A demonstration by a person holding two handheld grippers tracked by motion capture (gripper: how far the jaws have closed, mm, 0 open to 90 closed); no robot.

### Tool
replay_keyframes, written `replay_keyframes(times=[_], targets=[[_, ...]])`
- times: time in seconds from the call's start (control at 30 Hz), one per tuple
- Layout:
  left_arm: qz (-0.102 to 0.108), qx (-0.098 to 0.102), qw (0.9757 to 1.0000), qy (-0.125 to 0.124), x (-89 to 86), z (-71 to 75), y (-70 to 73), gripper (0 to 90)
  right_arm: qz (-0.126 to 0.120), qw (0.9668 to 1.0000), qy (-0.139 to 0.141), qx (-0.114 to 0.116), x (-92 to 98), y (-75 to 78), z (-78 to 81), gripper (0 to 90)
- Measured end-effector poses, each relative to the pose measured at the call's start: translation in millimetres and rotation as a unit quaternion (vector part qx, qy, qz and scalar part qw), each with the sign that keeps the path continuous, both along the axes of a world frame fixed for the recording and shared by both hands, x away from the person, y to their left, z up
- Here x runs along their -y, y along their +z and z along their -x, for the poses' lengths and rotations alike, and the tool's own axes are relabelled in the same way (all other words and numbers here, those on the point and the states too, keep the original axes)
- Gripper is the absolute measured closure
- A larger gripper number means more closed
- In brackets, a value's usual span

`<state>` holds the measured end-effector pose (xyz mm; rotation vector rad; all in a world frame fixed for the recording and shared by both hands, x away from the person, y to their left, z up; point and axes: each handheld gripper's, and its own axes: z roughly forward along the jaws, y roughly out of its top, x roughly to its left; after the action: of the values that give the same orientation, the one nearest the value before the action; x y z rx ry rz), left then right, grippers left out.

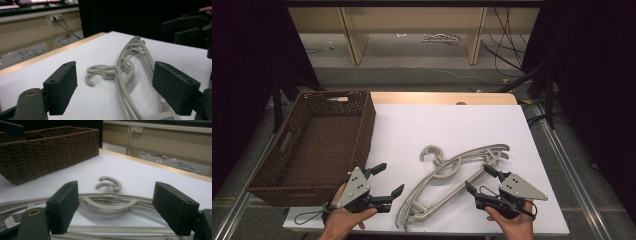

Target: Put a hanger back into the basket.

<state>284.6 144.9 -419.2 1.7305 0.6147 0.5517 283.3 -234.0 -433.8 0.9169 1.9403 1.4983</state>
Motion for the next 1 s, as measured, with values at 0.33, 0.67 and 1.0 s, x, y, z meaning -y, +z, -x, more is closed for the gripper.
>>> replay_keyframes(times=[0.33, 0.67, 1.0], targets=[[-0.086, -0.091, 0.9915, -0.035, 41.3, -30.1, -6.7, 19.6, 0.007, 1.0, 0.003, -0.003, 1.0, 0.4, 0.3, 22.4], [-0.144, -0.127, 0.9801, -0.049, 68.3, -61.5, -21.0, 29.9, 0.002, 1.0, 0.006, -0.002, 0.2, -0.2, -0.5, 22.5], [-0.197, -0.149, 0.9674, -0.055, 94.0, -80.3, -30.8, 34.6, 0.016, 0.9998, 0.002, -0.01, 1.5, 0.4, 0.1, 22.6]])
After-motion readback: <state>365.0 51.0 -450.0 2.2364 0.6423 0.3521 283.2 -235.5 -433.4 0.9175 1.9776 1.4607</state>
